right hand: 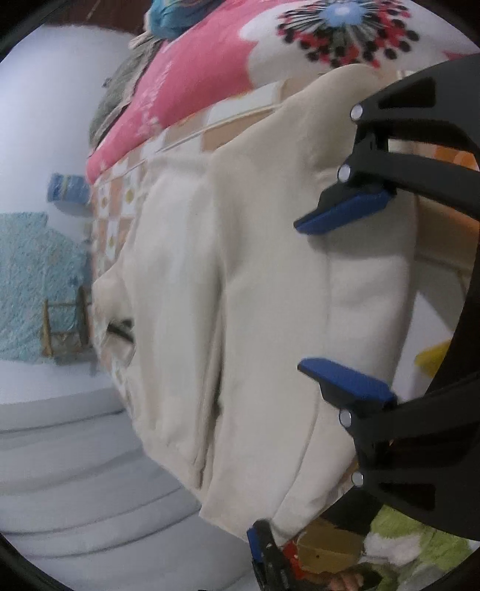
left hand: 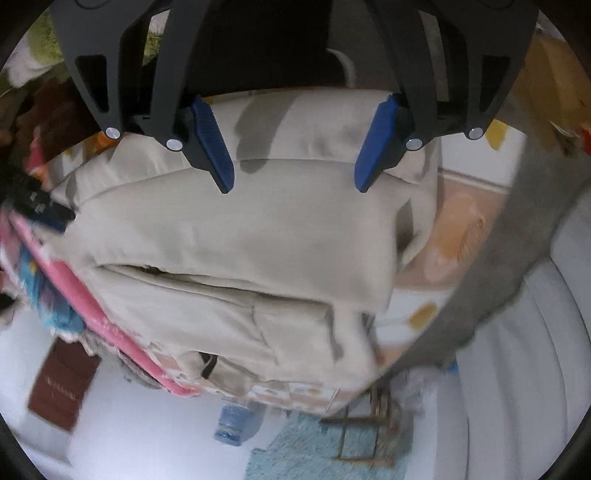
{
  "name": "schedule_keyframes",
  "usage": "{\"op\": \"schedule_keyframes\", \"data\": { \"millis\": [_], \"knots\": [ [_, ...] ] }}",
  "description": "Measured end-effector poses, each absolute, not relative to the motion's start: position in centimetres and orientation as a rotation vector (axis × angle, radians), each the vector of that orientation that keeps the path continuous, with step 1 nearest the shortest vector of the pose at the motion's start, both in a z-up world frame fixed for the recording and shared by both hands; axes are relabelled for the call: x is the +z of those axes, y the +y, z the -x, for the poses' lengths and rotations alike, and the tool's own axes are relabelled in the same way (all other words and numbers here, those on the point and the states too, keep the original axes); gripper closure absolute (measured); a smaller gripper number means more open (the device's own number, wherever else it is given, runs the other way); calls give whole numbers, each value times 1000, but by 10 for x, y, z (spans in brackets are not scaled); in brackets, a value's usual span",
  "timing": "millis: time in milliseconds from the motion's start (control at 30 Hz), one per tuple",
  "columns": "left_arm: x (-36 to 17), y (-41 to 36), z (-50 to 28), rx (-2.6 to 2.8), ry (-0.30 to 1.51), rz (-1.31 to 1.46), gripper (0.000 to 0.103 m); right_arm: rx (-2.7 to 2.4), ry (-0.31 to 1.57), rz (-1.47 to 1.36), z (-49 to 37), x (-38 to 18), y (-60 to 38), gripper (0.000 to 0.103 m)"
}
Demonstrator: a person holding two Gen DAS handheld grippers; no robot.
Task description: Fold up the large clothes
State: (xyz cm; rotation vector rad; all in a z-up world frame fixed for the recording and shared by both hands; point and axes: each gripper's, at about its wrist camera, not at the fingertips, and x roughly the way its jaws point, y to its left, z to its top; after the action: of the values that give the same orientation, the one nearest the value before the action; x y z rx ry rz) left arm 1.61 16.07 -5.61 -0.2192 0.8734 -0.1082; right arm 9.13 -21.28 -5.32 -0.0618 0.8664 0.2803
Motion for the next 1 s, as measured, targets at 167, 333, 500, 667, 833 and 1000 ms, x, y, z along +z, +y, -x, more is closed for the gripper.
{"op": "schedule_keyframes", "data": {
  "millis": [167, 333, 500, 667, 833, 1000],
  "knots": [
    [-50, 167, -14, -100, 879, 214, 34, 284, 871, 45, -93, -54, -214, 29],
    [-40, 150, -18, -71, 879, 184, 33, 316, 844, 50, -91, -45, -206, 22],
    [-33, 124, -33, -61, 882, 149, 29, 351, 834, 81, -90, -43, -190, 19],
    [-36, 106, -49, -79, 896, 137, 28, 377, 844, 116, -91, -49, -175, 19],
    [-48, 94, -61, -53, 929, 89, 23, 372, 870, 100, -94, -61, -173, 15],
    [-51, 87, -60, -49, 929, 38, 19, 374, 864, 94, -94, -63, -174, 13]
  ]
}}
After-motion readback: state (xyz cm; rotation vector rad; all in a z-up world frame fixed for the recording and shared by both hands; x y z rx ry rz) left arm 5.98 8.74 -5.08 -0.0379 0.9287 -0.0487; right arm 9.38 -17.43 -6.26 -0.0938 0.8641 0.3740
